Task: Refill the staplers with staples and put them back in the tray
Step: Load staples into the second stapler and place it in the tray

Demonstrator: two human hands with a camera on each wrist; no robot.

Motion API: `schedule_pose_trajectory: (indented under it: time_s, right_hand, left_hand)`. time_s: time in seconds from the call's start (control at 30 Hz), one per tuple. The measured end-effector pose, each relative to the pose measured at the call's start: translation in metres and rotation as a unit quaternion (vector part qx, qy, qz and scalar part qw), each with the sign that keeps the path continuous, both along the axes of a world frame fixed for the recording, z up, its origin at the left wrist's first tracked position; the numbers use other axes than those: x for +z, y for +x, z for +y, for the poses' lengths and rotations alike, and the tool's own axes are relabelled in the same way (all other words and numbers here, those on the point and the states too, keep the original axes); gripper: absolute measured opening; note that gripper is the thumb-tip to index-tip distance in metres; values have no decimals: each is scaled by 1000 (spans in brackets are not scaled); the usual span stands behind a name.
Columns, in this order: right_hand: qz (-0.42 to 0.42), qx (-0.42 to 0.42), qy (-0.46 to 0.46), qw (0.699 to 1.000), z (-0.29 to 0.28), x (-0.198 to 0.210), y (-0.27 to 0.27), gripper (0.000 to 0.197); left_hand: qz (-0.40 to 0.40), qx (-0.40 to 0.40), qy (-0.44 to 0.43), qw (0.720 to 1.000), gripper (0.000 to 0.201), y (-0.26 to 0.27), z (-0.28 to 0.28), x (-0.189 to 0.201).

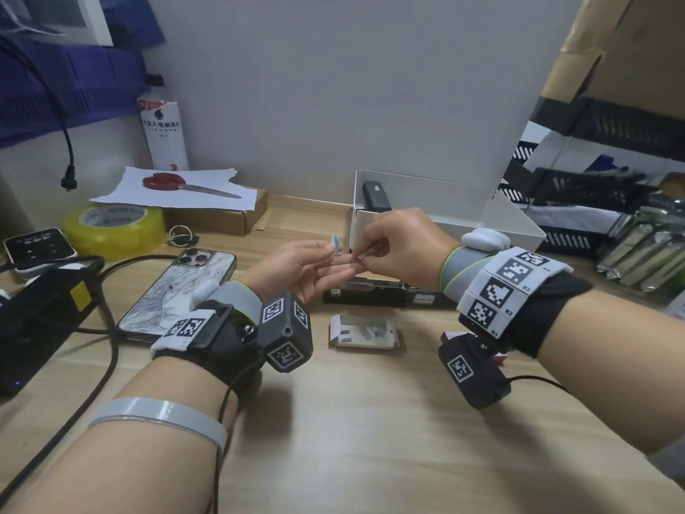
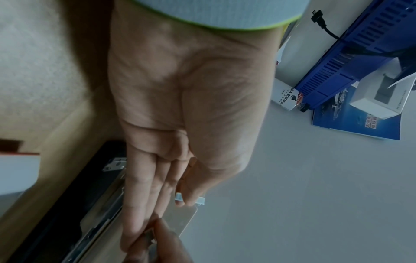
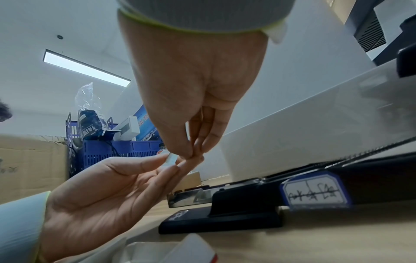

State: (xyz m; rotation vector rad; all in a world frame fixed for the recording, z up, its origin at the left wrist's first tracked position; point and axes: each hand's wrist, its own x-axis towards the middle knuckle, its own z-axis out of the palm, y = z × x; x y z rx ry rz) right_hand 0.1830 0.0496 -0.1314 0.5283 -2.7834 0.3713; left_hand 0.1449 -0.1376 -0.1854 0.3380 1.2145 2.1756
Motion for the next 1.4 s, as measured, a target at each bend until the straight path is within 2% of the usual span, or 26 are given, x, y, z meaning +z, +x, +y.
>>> schedule_pose_trajectory:
  time_s: [0.13,0.3,0.4,0.5,0.67,0.77,1.4]
  right_hand:
    - [-10,20,24,999,3,4,4,19]
    - [-37,36,28,998,8,6,7,17]
    - [-49,29,26,998,11,10,7,14]
    - [-55,-6,6,998,18,10,5,12]
    - [-109,-55,-21,992,29,-1,5,13]
    - [-133,-61,-13,989,30,-8,5,16]
    - [-152,-51,-33,987,36,-15,-3,17]
  left_hand:
    - [-2,3,-1,1000,11,0,-1,0]
    - [-9,6,4,1000,7,-1,0,0]
    - [-9,-2,17,1000,21,0,0,0]
    - [-1,-3,37,999,14,1,-1,2]
    - [19,91,23,995,12,-8,-2,-2]
    - [23,117,9,993,9,-11,-1,-5]
    - [41,104,-54,992,14,-17,-1,-12]
